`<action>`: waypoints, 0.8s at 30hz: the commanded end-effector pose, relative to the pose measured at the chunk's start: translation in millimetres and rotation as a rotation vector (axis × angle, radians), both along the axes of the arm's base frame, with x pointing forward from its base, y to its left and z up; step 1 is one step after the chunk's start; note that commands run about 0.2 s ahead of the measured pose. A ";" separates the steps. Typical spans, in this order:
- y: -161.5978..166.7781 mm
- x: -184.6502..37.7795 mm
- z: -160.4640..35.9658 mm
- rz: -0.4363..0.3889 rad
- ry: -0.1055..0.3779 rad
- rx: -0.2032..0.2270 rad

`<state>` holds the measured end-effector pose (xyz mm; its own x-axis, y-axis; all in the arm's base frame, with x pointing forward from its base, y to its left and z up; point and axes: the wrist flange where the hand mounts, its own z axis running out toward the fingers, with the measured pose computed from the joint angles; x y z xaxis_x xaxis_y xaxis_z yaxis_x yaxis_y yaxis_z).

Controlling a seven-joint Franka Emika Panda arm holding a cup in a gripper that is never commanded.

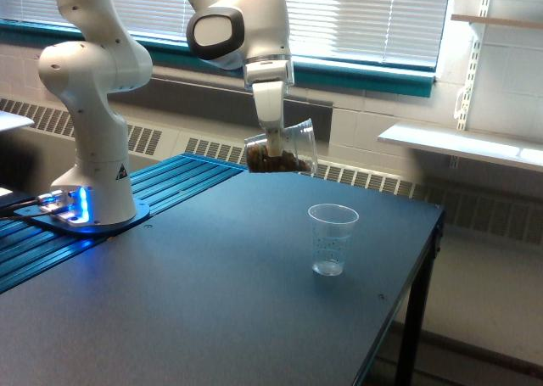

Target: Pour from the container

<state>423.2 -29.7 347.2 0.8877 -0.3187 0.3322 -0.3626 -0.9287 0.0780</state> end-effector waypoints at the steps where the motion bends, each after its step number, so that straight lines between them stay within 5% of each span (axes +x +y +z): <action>1: 5.8 -1.9 -7.6 -0.024 0.016 -0.013; 24: 36.6 6.3 -29.6 -0.010 0.075 -0.079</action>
<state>423.2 -2.2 312.9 0.9196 -0.2826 0.2728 -0.3364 -0.9252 0.1756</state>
